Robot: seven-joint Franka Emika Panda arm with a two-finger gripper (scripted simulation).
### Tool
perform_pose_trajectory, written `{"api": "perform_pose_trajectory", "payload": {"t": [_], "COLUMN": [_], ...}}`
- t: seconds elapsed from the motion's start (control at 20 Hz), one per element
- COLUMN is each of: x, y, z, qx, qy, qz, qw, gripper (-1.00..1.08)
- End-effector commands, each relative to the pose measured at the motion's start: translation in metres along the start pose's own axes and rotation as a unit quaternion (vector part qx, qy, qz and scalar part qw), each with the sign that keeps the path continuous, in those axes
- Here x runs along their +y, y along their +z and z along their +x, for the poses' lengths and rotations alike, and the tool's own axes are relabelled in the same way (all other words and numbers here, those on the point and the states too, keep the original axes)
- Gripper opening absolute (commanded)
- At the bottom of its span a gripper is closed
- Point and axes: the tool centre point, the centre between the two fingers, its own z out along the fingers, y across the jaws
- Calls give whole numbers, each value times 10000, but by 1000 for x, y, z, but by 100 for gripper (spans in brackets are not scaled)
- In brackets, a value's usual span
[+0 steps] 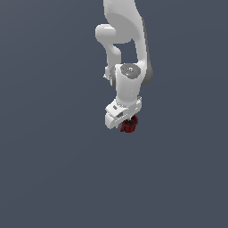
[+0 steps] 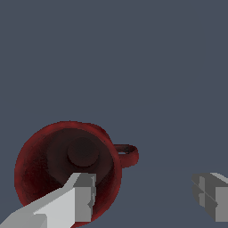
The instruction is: Pick up the object and move it to a goal position.
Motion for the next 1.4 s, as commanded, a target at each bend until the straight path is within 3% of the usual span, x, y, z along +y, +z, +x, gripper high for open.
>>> {"api": "perform_pose_trajectory", "payload": {"t": [0.0,0.4,1.2,1.25,1.35], "x": [-6,-17,-18,-18,-18], "y": [5,12,42,42,42], "z": [-1,-3,-3,-3,-3], "qx": [10,27,28,28,28], "qy": [-301,-774,-797,-797,-797], "qz": [-11,-22,-21,-21,-21], "qw": [9995,9970,9968,9968,9968], "gripper": [68,68,68,-100,-100]}}
